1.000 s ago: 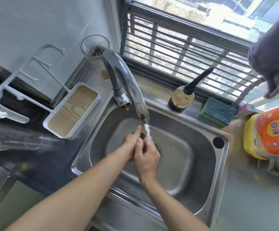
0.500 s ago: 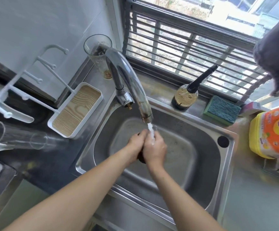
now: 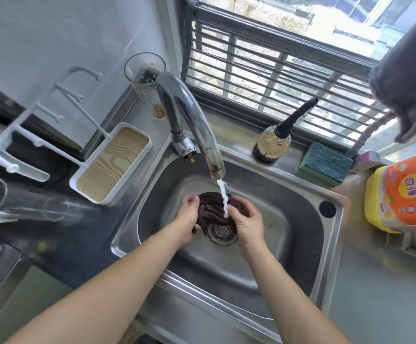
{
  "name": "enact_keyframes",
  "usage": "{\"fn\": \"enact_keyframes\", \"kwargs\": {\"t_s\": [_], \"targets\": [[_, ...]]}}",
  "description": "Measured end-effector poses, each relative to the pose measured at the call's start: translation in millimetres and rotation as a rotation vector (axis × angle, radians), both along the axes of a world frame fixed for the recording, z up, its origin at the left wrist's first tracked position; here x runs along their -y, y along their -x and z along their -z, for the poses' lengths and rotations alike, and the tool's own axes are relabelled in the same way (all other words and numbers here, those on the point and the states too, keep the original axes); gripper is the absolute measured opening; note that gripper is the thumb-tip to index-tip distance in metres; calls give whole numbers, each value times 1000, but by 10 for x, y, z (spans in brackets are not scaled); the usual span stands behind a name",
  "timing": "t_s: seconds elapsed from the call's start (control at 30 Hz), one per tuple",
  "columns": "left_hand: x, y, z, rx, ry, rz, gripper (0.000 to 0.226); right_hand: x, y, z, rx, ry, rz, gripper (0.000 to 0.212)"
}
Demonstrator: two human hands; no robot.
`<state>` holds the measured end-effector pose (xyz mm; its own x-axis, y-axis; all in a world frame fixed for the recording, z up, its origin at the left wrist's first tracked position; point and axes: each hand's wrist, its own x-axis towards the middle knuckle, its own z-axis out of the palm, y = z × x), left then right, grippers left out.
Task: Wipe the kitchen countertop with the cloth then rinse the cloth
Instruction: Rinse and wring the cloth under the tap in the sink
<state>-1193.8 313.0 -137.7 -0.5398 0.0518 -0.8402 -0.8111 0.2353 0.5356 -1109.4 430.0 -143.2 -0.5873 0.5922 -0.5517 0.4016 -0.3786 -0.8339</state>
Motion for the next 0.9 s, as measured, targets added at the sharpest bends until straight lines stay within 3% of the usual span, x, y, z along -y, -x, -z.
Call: {"fn": "enact_keyframes", "kwargs": {"t_s": [0.07,0.2,0.27,0.37,0.43,0.57,0.63,0.77,0.83,0.9], "targets": [[-99,19,-62,47,-16,-44,41,295,-83,-4,24,-253,-119,6],[-246,-115,-180,35,-5,149,33,614,-58,-216,93,-581,-109,26],[-278,-268,-219,-18,-51,216,26,396,92,-204,250,-546,-1,31],[-375,-428,-224,-20,-167,220,29,2,230,-175,508,-330,150,34],[-446,-325,-232,-38,-134,172,31,78,223,-223,473,-375,113,34],[-368,38,-181,50,-52,-83,33,637,31,-356,140,-540,-67,32],[-322,-28,-175,92,-76,-20,37,575,50,-323,151,-561,-79,34],[-240,-312,-70,128,-194,232,32,2,241,-44,449,-391,24,35],[-181,-346,-33,158,-248,259,47,-122,266,45,428,-256,51,36],[-111,-303,-69,254,-293,181,50,-84,295,52,290,-175,55,31]]}}
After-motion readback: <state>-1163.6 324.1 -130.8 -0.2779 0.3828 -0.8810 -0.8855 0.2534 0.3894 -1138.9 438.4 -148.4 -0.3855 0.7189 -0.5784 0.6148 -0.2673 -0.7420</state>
